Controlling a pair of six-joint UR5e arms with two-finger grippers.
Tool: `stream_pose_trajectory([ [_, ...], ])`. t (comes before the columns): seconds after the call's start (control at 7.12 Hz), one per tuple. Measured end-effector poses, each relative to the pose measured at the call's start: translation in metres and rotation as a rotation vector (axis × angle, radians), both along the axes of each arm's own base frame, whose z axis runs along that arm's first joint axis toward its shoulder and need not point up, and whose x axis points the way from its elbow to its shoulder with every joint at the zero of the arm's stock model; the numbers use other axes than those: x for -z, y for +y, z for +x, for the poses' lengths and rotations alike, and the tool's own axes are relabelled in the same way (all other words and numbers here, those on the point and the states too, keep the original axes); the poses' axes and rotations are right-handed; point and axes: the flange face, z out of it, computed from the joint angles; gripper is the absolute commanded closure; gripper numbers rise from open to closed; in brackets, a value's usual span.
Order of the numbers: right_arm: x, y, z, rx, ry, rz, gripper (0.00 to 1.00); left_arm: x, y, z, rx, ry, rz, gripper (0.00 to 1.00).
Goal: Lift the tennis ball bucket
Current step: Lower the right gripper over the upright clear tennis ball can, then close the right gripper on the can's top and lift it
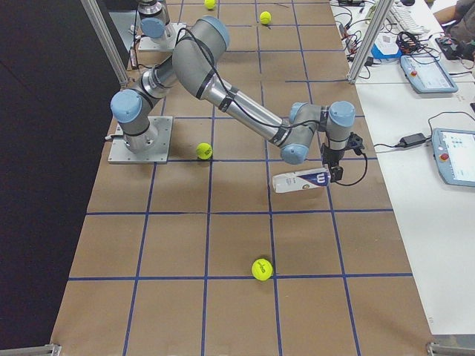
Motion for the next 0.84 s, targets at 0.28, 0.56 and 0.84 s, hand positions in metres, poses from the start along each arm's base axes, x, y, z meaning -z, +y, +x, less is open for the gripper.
stream_pose_trajectory([
  [0.28,0.007,0.005,-0.002,0.009,-0.008,0.009,0.15,0.0,0.0,0.0,0.0,0.0,0.0,0.0],
  [0.56,0.008,0.01,-0.002,0.007,-0.021,0.035,0.48,0.0,0.0,0.0,0.0,0.002,0.0,0.0],
  [0.84,-0.017,0.017,0.0,-0.035,-0.03,0.05,0.48,0.0,0.0,0.0,0.0,0.003,-0.001,0.0],
])
